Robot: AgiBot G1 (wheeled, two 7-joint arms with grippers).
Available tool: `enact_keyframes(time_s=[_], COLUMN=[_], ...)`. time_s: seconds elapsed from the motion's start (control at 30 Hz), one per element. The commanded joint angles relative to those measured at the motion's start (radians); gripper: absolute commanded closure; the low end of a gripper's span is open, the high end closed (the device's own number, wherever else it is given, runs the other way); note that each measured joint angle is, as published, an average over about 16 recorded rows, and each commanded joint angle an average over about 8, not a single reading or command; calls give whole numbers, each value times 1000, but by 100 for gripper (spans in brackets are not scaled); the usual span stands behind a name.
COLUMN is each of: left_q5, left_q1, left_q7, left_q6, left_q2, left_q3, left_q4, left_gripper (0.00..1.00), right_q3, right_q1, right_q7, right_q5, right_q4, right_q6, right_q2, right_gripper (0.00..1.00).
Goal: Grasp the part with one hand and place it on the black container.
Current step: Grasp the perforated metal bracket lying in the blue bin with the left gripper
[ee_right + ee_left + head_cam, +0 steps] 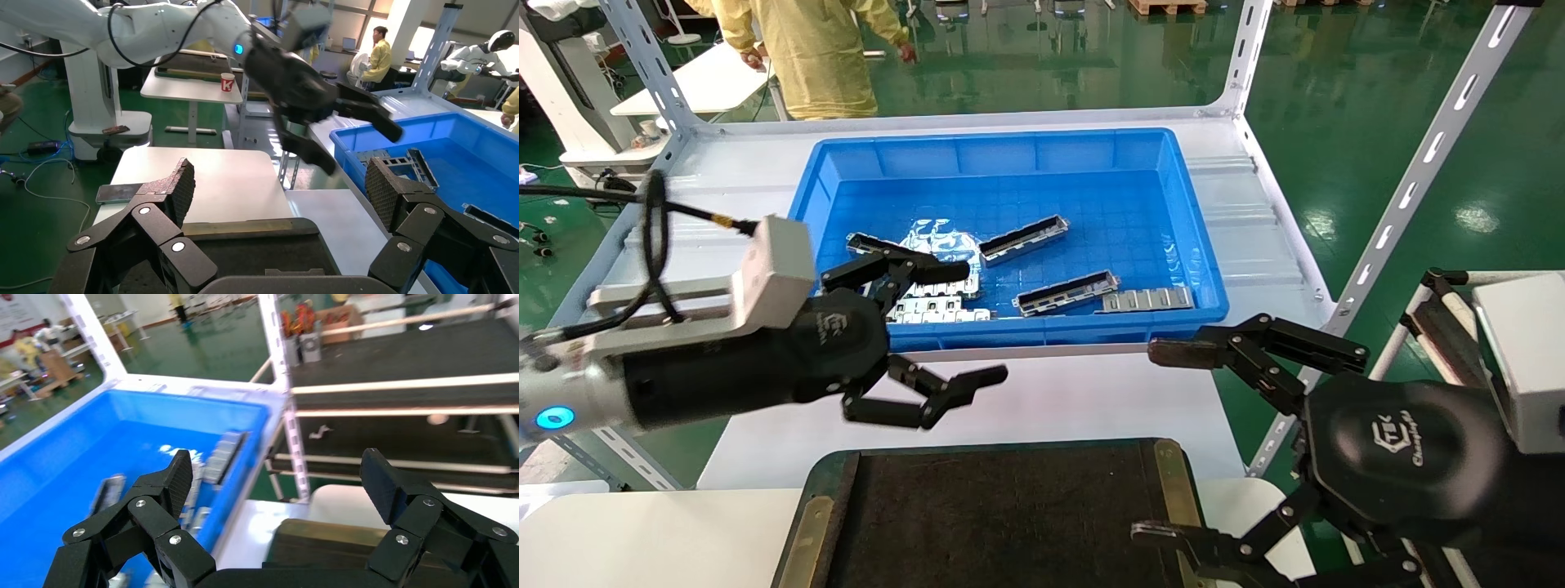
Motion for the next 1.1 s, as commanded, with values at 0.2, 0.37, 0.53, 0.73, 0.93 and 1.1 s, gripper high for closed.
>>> enact_keyframes(time_s=[0.2, 0.37, 0.53, 0.73, 0.93, 1.1], left_q5=[111, 178, 227, 262, 277, 271], left_q1=[-84, -150, -214, -282, -345, -371], left_q7=[29, 70, 124, 206, 286, 331], left_q6=[-105, -186, -270, -355, -434, -486], left_q2=[107, 201, 298, 400, 486, 527], left_q3=[43, 69, 87, 97, 99, 108], left_q4=[124, 257, 412, 591, 755, 838], left_gripper=[0, 0, 0, 0, 0, 0], right_q3=[0, 0, 0, 0, 0, 0], right_q1=[0, 0, 0, 0, 0, 0], right_q7=[0, 0, 0, 0, 0, 0], right_q5=[0, 0, 0, 0, 0, 0], right_q4=[0, 0, 0, 0, 0, 0], right_q6=[0, 0, 0, 0, 0, 0], right_q2=[0, 0, 0, 0, 0, 0], right_gripper=[0, 0, 0, 0, 0, 0])
